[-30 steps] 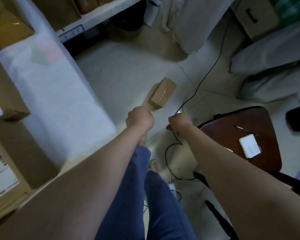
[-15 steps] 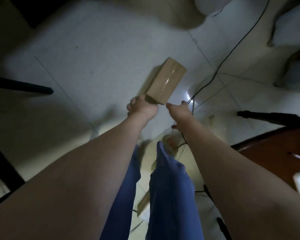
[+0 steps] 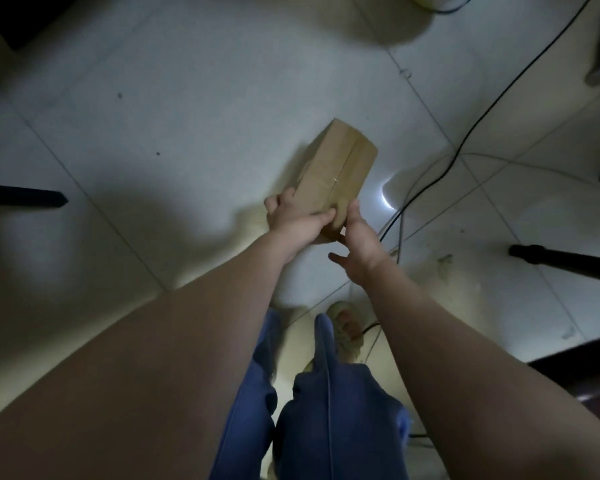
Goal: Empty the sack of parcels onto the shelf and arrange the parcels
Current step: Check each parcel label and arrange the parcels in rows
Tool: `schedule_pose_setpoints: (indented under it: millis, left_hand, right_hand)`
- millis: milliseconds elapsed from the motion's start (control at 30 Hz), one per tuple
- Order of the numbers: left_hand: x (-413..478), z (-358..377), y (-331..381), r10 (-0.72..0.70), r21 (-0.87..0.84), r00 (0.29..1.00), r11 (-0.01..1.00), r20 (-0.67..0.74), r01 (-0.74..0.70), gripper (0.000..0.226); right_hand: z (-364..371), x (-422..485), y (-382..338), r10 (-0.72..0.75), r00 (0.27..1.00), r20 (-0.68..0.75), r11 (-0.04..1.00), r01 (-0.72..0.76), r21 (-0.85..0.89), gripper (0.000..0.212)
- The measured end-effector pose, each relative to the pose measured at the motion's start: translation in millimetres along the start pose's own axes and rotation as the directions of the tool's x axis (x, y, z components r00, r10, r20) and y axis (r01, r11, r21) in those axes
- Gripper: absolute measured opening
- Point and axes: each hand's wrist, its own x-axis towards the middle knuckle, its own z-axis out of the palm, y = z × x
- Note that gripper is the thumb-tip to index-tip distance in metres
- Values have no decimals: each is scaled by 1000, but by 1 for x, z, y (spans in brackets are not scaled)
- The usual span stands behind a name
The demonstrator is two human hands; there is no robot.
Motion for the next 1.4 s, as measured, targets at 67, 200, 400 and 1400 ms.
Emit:
schedule_pose_setpoints:
  millis: [67,200,400,1400]
  left_hand:
    - [-31,-11,11,7,0,1000,1000,-8,-7,77]
    - [-106,-38,34,62,15,997,998,-47,-61,41]
    - [-241,-94,93,191,-5,981,981,-40,-192,26]
    - [-541,-449,122,251,-322,863,853,-438,-412,47]
  right_hand:
    - [-5,-35,-4,10,1000,-23,999,-9,40,73]
    - [-13,-114,-22,3,1000,-27,997,-1,72,70]
    - [-22,-254,-54,-54,997,-58,982,64,180,70]
    - [207,-644,-149,-506,820,268,798,563,-215,41]
